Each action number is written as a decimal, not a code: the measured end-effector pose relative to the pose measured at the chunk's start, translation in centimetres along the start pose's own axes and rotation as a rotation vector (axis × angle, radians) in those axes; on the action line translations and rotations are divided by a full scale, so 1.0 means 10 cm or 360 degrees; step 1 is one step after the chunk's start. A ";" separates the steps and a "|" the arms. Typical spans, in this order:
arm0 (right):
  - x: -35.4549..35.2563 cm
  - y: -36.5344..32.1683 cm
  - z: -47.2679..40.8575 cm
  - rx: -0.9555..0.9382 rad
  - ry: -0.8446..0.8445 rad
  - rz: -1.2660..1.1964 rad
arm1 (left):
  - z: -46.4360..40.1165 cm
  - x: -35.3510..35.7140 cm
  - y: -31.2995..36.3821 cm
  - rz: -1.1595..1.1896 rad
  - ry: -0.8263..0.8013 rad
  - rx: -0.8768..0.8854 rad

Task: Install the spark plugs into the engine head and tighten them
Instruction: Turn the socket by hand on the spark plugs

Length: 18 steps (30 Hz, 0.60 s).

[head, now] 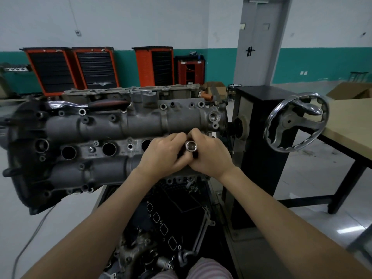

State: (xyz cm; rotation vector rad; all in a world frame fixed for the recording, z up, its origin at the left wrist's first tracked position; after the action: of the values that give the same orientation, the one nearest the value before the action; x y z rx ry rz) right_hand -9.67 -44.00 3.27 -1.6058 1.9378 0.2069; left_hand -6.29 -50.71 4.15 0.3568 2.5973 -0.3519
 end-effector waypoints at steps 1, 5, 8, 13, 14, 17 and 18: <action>0.02 -0.02 0.00 -0.0025 -0.0039 -0.0007 | 0.00 0.00 0.00 -0.0012 -0.0023 -0.0012; 0.06 -0.03 0.01 -0.0066 -0.0114 0.0000 | 0.00 -0.01 0.00 -0.0049 -0.0017 -0.0020; 0.04 0.02 0.00 -0.0012 -0.0046 0.0012 | 0.01 -0.01 -0.03 -0.0046 0.0025 -0.0002; -0.01 0.07 -0.01 0.0066 0.0083 -0.0043 | 0.01 -0.02 -0.02 -0.0130 0.0082 0.0031; -0.01 0.07 -0.01 0.0084 0.0068 -0.0046 | 0.01 -0.02 -0.01 -0.0125 0.0074 0.0021; 0.02 0.03 0.01 0.0048 -0.0018 -0.0066 | 0.01 -0.02 -0.02 -0.0064 0.0035 -0.0041; 0.02 0.01 0.01 0.0017 -0.0043 -0.0058 | 0.01 -0.02 -0.01 -0.0038 0.0027 -0.0046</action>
State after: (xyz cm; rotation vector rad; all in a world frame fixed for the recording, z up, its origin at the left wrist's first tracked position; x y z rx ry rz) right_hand -9.70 -44.09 3.06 -1.6219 1.8851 0.2019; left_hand -6.09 -50.92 4.21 0.3200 2.6224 -0.3206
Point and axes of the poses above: each hand's wrist, its own z-axis away from the middle knuckle, its own x-axis out of the palm, y = z × x, the point moved 9 cm from there along -z, towards the middle knuckle, and after that the axes turned 15 degrees about -z, right-handed, at the moved point
